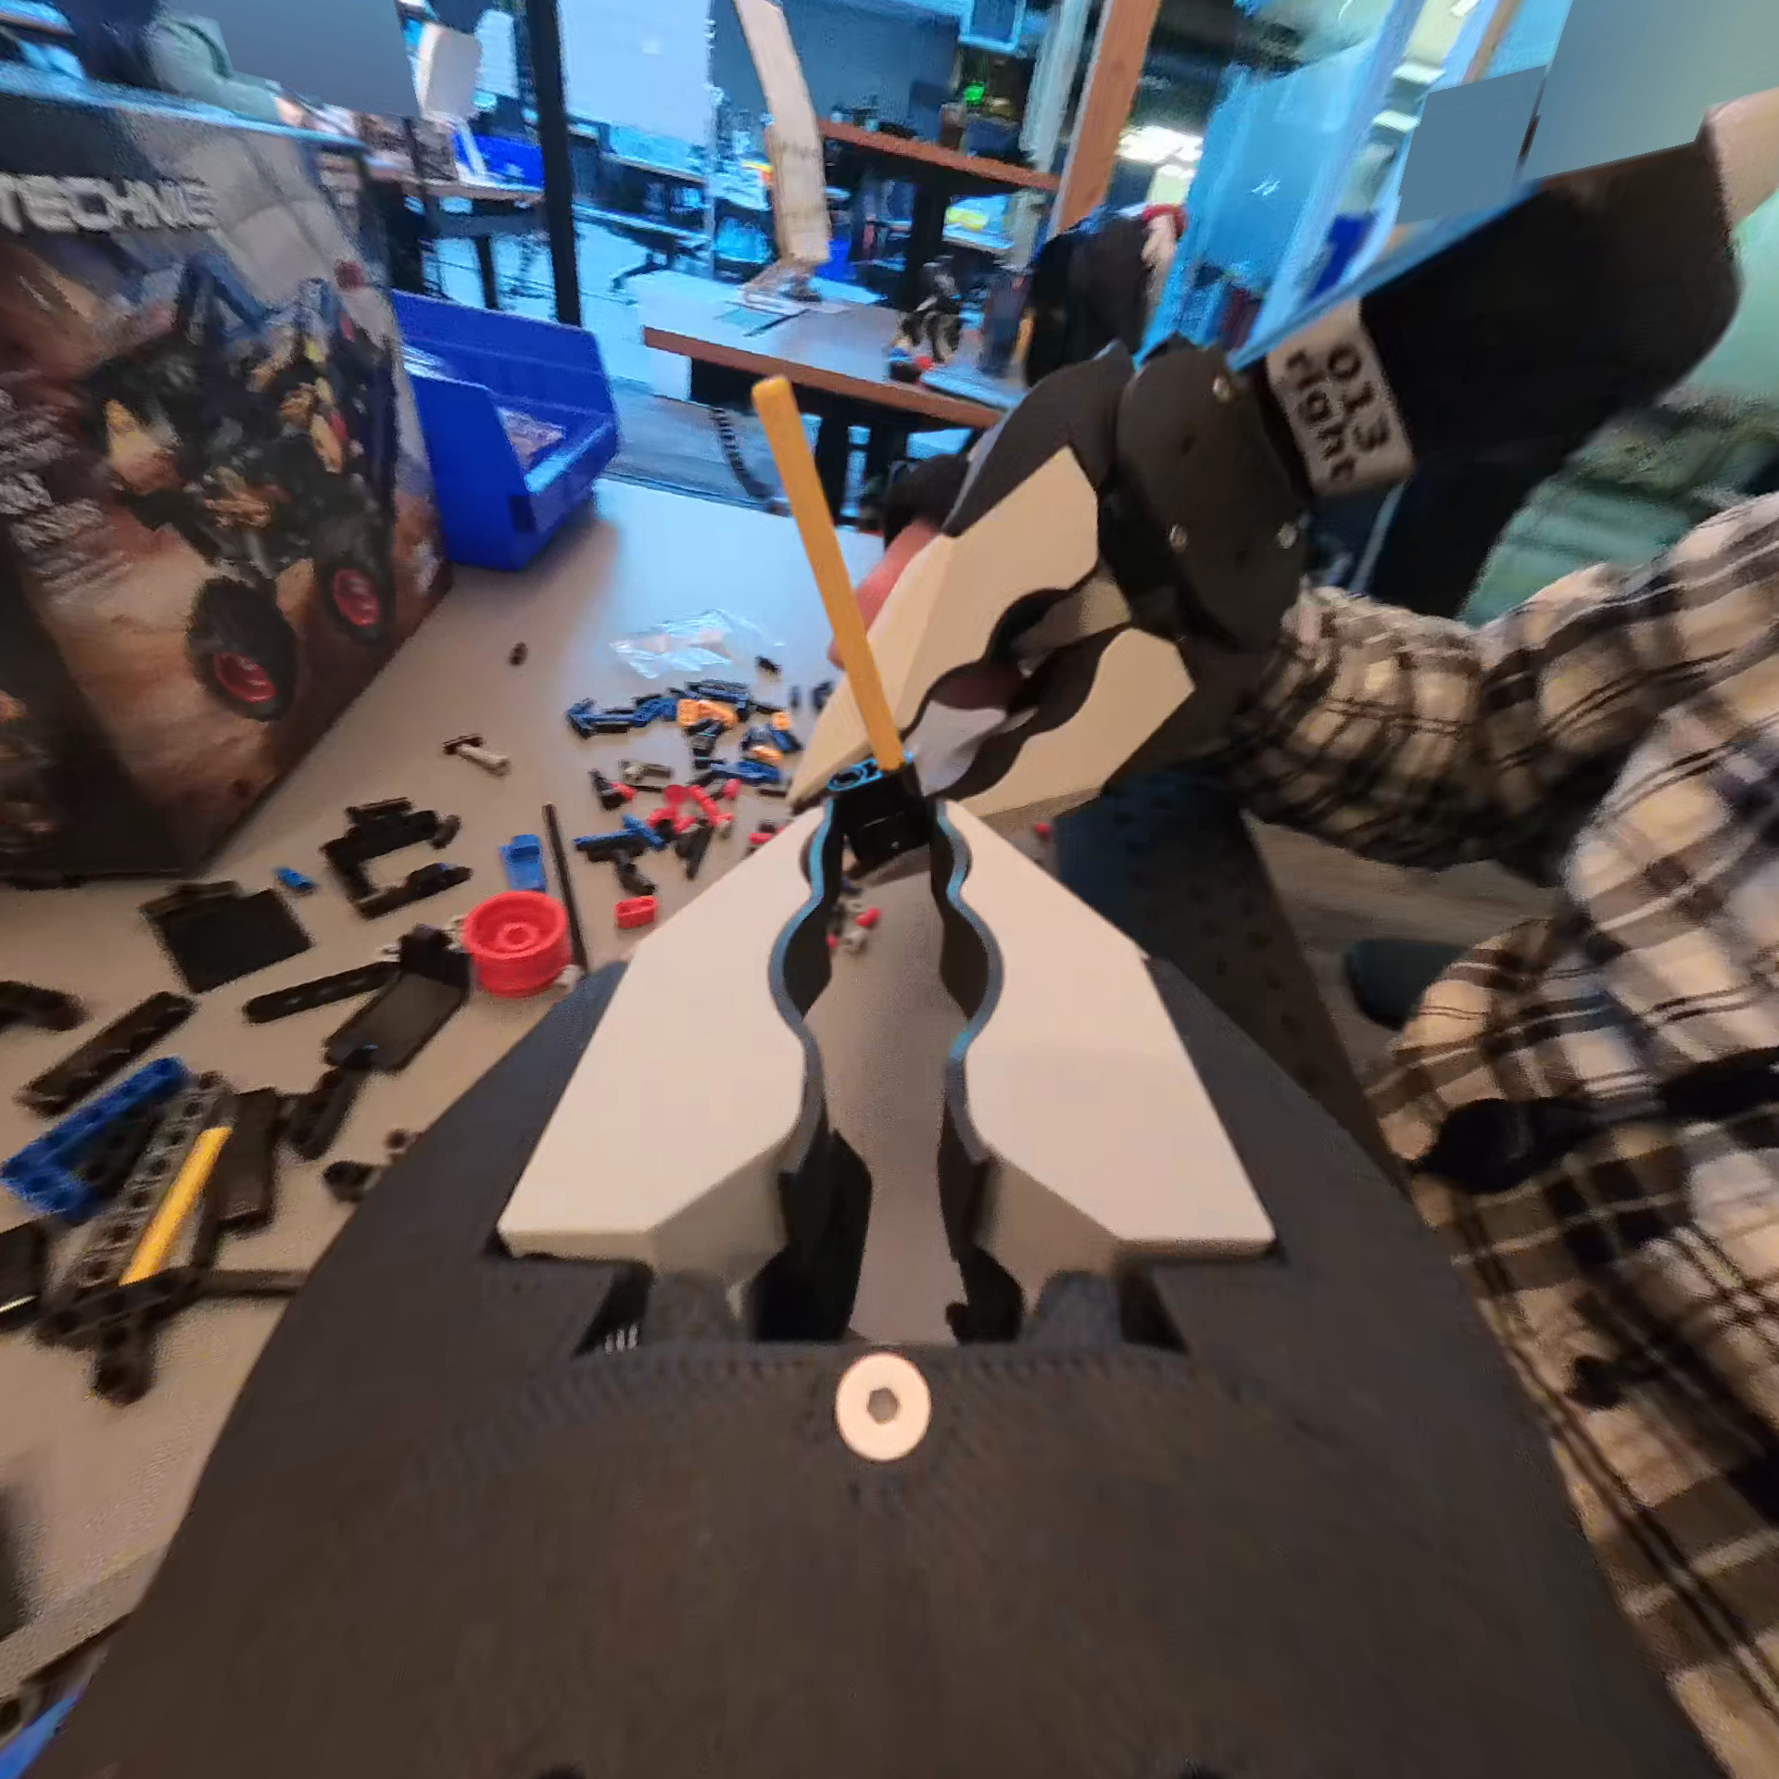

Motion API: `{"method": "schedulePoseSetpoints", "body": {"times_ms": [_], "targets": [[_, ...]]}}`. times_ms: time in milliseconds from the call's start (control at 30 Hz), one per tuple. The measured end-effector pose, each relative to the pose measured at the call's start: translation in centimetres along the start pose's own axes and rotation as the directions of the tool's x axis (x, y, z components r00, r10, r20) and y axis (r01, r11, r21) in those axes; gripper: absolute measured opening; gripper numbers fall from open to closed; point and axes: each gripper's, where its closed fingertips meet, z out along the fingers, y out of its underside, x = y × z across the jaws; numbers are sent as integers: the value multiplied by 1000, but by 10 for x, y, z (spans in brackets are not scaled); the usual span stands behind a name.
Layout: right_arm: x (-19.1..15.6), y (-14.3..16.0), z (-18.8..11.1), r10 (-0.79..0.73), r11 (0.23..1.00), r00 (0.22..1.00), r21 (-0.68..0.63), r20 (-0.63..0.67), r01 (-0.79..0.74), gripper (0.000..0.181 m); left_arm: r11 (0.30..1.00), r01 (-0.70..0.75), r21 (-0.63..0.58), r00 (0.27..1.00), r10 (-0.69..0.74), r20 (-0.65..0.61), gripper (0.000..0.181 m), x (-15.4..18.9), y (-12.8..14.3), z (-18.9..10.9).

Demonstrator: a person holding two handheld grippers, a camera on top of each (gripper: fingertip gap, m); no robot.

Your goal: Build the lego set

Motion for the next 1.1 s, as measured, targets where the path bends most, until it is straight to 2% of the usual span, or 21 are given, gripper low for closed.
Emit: {"method": "schedulePoseSetpoints", "body": {"times_ms": [100, 167, 300, 400, 667, 900, 1100], "targets": [[2, -7, 1, -153, 988, 986, -19, -59, 152, 15, 994, 106, 6, 987, -104, -124, 16, 11, 1, 0], [1, -18, -1, -202, 979, 976, 12, -76, 204, 16, 985, 168, 30, 967, -159, -200, 16, 18, -5, -4], [-2, -33, -5, -220, 971, 973, 77, -73, 226, 13, 963, 266, 55, 918, -235, -319, 17, 27, -12, -10], [-3, -37, -5, -231, 969, 971, 76, -70, 236, 12, 952, 300, 53, 894, -262, -363, 16, 30, -14, -14], [2, -40, -5, -64, 990, 998, 127, -23, 66, 11, 953, 289, 87, 911, -246, -332, 18, 27, -20, -16], [0, -44, -6, -262, 953, 956, 119, -131, 277, 13, 948, 313, 62, 888, -269, -372, 16, 28, -18, -20], [-15, -53, -15, -277, 943, 960, 184, -29, 278, 11, 950, 312, 1, 839, -275, -470, 16, 44, -13, -25]]}}
